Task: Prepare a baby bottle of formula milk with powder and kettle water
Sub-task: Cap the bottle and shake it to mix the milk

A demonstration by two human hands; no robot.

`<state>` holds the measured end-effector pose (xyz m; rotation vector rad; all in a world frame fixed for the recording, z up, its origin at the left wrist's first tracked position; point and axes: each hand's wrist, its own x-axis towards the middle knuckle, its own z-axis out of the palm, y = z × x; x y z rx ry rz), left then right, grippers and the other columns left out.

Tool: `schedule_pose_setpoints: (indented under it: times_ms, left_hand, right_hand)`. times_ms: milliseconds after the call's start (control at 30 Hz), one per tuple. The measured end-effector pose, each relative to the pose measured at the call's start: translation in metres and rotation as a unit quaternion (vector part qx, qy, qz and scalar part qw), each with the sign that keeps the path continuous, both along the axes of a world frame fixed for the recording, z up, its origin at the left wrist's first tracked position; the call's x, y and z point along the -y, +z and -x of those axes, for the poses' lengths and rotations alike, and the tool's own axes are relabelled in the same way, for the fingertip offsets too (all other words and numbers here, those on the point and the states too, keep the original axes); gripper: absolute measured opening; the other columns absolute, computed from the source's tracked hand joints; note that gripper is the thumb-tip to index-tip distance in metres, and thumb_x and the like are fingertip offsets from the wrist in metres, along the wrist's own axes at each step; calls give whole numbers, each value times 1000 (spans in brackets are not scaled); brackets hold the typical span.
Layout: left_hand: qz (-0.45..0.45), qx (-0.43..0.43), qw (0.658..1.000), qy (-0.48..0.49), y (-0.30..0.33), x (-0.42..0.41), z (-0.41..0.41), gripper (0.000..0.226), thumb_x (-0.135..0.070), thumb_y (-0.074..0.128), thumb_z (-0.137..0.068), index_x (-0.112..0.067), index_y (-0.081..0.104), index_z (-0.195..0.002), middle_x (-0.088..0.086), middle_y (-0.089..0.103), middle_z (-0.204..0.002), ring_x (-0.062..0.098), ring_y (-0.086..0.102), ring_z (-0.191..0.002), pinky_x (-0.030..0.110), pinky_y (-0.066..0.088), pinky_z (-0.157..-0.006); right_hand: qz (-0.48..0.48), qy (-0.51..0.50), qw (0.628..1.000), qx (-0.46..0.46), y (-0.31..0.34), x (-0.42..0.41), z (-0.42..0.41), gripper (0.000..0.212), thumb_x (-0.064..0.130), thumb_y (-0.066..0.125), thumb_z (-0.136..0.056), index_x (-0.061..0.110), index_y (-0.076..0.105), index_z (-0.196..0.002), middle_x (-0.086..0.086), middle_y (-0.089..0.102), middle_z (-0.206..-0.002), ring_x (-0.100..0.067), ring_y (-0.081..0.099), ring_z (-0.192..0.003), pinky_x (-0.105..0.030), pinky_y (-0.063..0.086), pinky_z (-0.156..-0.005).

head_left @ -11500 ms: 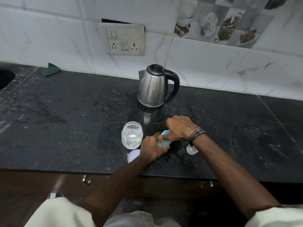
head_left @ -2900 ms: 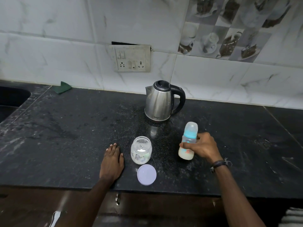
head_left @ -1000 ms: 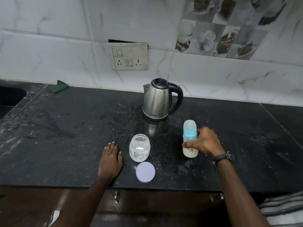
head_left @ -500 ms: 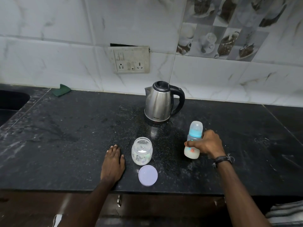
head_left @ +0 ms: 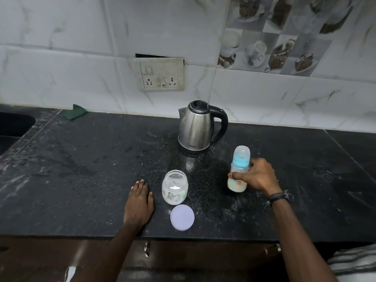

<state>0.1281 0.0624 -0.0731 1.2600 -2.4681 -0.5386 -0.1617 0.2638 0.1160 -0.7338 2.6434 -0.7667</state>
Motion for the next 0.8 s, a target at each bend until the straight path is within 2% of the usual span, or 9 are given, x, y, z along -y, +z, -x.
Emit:
schedule_pose_setpoints:
  times_ms: [67,133,267,333,433,567,633,733,800]
  left_hand:
    - [-2,-1,1000,0,-1,0,0,65,-37,27,-94,8,62,-125,27,55,-139,42,50,-132,50,36,-114]
    - [1,0,1000,1,-1,0,0,66,-38,27,-94,8,62,-126,27,55,-140,41,49,-133,50,35,-114]
    - [-1,1,1000,1,-1,1,-1,65,-38,27,-95,7,62,-127,26,54,-140,41,49,-133,50,35,-115]
    - [1,0,1000,1,0,0,0,65,-38,27,-95,7,61,-127,26,54,-140,41,49,-133,50,35,-115]
    - [1,1,1000,-1,0,0,0,65,-38,27,-95,7,62,-126,27,55,-139,41,50,-132,50,36,-114]
    - [3,2,1000,1,0,0,0,65,-38,27,-94,7,62,-126,26,55,-140,40,50,-133,49,35,-114]
    - [0,3,1000,1,0,0,-1,65,-38,27,-94,7,62,-126,26,55,-139,40,50,-132,49,35,-114]
    - [4,2,1000,2,0,0,0,65,-38,28,-94,7,62,-126,26,55,-139,40,50,-132,49,36,-114]
    - [0,3,1000,2,0,0,-1,64,-37,28,-94,7,62,-126,26,55,-139,40,50,-132,49,36,-114]
  right_hand:
    - [-12,8,1000,12,-1,-1,-2,55,54,88,-48,18,71,-86,2,73,-85,-20,70,-81,-39,58,-72]
    - [-33,-3,999,-22,-1,-1,-2,59,53,89,-52,16,68,-94,-1,70,-90,-23,69,-85,-37,56,-71]
    - [-13,16,999,29,-1,0,-1,63,59,86,-42,19,71,-89,2,74,-88,-18,71,-83,-43,59,-77]
    - [-28,10,1000,-2,-1,-1,-2,64,56,87,-47,19,69,-96,-1,72,-94,-22,70,-87,-42,58,-77]
    - [13,17,999,49,-1,1,1,59,50,89,-45,18,73,-93,2,75,-92,-18,71,-86,-44,59,-81]
    - [-15,22,1000,10,1,1,1,53,42,91,-56,19,68,-98,2,70,-94,-20,69,-88,-42,58,-80]
    - [12,40,998,47,2,3,1,44,35,92,-58,22,70,-95,2,73,-95,-16,70,-88,-43,58,-85]
    - [-26,44,999,16,1,1,2,45,40,90,-57,21,70,-93,0,72,-92,-18,69,-84,-37,56,-76]
    - [-5,56,997,46,-1,1,1,41,33,91,-59,20,72,-93,0,75,-95,-14,70,-84,-36,56,-78]
